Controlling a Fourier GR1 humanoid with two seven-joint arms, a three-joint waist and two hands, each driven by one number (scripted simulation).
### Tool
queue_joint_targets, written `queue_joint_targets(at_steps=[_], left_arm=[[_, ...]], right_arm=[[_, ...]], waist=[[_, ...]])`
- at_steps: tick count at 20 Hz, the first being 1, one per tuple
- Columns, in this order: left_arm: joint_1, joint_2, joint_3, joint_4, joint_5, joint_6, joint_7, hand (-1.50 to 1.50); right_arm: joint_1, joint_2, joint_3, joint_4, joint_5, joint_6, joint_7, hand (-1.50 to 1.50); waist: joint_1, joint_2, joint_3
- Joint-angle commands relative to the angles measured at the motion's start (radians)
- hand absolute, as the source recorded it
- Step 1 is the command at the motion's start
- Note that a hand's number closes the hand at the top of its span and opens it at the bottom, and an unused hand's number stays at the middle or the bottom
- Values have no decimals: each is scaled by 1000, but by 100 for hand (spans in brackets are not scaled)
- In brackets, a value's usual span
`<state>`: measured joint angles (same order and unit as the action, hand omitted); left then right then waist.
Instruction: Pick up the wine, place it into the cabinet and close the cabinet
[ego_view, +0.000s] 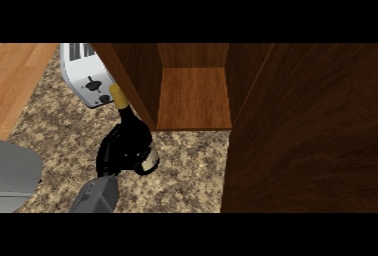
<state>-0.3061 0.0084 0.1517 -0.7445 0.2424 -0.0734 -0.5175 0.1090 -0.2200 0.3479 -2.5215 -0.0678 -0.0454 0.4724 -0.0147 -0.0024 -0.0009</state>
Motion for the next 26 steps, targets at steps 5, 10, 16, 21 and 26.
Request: queue_joint_targets(at_steps=[5, 10, 16, 21, 26], left_arm=[[217, 47, 0, -114, 25, -131, -195, 150], [301, 35, -32, -290, 51, -187, -200, 150], [348, -7, -136, -574, 65, -111, -14, 150], [419, -8, -234, -745, 82, -21, 87, 150], [345, -8, -388, -882, 60, 219, 203, 150]], right_arm=[[41, 7, 2, -194, -58, -15, 79, -150], [14, -5, -42, -222, -88, -6, 114, -150], [37, -11, -85, -178, -132, 19, 69, -150], [51, 13, -1, -250, -57, -12, 120, -150], [49, 6, -50, -184, -113, 30, 61, -150]], waist=[[17, -5, 0], [18, -5, 1], [14, -5, 4], [6, -10, 2], [3, -4, 2]])
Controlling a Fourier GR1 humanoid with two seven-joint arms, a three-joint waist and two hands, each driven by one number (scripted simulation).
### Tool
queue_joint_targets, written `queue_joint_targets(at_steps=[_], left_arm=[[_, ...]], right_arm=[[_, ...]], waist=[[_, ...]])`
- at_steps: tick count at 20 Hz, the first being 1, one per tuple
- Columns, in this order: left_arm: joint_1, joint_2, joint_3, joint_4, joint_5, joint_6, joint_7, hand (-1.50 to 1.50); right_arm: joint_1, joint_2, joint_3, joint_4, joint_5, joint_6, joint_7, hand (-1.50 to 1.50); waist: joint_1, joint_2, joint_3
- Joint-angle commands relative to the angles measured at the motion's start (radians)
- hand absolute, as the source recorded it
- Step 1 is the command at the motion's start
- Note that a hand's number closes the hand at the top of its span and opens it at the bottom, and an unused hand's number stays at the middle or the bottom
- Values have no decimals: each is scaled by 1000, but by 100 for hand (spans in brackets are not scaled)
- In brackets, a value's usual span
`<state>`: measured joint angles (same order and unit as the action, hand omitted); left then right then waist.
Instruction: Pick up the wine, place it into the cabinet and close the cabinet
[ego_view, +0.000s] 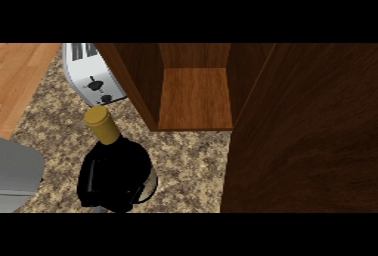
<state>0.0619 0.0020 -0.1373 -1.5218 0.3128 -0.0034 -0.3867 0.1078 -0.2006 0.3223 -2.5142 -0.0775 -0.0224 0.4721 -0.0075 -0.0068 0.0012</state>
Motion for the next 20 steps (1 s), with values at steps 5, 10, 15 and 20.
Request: queue_joint_targets(at_steps=[5, 10, 15, 20], left_arm=[[-147, -2, -177, -197, -8, 311, 242, 150], [-286, -2, -263, -94, 43, 498, 280, 150], [-429, -2, -191, -30, 13, 531, 380, 150], [-481, -2, -195, 145, 55, 535, 263, 150]], right_arm=[[65, -2, -5, -212, -69, 2, 82, -150], [70, 5, -77, -120, -109, 41, -12, -150], [32, -4, -78, -189, -126, 37, 97, -150], [53, -17, -142, -199, -186, 68, 79, -150]], waist=[[-15, 0, 0], [-12, 5, 0], [-7, 5, -1], [-13, 7, -1]])
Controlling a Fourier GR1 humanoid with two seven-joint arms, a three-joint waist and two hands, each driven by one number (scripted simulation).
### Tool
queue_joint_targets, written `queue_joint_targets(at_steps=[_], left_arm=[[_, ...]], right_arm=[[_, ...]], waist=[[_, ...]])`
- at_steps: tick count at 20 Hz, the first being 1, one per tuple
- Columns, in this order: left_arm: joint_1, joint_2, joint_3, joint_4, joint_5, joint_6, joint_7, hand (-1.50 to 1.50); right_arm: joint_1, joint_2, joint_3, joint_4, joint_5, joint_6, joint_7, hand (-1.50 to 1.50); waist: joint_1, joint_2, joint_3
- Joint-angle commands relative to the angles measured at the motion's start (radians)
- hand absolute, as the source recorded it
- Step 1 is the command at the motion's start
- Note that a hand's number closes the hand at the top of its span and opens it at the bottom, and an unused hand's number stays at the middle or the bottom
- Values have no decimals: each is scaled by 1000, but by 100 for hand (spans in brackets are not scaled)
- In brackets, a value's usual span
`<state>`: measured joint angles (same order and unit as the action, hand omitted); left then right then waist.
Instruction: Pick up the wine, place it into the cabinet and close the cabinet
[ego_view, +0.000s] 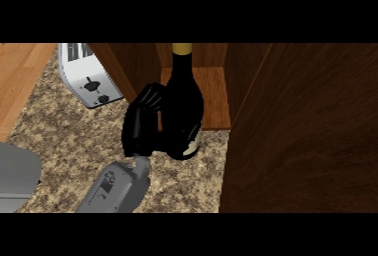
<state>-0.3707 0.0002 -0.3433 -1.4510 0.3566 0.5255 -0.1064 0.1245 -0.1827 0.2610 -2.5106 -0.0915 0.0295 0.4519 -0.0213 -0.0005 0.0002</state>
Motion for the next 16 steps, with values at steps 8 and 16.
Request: queue_joint_targets(at_steps=[8, 16], left_arm=[[-103, 0, -61, 321, 124, 48, -211, 150], [-129, 0, -125, 469, 286, 57, -339, 150]], right_arm=[[81, -10, -24, -203, -148, 30, 51, -150], [53, 8, -25, -176, -132, 36, 76, -150]], waist=[[-13, 3, -1], [-9, 3, -1]])
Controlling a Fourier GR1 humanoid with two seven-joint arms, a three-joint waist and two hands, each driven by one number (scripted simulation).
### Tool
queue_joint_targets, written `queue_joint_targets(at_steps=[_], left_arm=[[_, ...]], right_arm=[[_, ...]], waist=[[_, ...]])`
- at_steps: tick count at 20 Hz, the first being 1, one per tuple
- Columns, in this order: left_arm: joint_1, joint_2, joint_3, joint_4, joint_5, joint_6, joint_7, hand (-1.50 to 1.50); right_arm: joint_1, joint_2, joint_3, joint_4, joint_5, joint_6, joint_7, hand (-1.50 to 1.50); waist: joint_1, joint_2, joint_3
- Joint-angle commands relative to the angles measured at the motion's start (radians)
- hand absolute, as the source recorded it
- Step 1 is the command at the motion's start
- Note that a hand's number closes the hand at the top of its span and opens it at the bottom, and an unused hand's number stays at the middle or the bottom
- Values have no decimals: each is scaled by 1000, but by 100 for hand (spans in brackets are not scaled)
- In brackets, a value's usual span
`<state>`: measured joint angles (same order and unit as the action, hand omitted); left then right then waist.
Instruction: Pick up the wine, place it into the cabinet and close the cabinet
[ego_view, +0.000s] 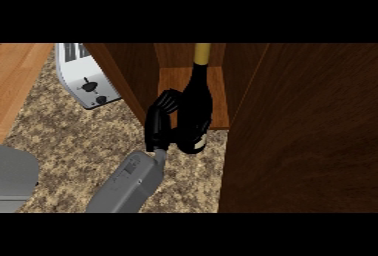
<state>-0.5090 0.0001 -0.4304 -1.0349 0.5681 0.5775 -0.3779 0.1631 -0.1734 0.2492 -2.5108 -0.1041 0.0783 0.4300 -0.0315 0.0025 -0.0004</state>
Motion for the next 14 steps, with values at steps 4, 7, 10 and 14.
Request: queue_joint_targets(at_steps=[4, 7, 10, 14], left_arm=[[-67, 0, 48, 167, 136, -65, -123, 150], [-104, 0, -4, 174, 213, -18, -122, 150], [-137, 0, 38, 250, 208, -69, -127, 150], [-202, 0, 2, 294, 266, -38, -122, 150]], right_arm=[[48, 16, 22, -172, -89, 0, 53, -150], [42, -23, -63, -205, -174, 20, 100, -150], [73, 5, -3, -235, -109, -3, 105, -150], [54, 12, 8, -215, -104, 0, 107, -150]], waist=[[-2, 1, 0], [-11, 2, 0], [-6, -1, 0], [-9, 0, 0]])
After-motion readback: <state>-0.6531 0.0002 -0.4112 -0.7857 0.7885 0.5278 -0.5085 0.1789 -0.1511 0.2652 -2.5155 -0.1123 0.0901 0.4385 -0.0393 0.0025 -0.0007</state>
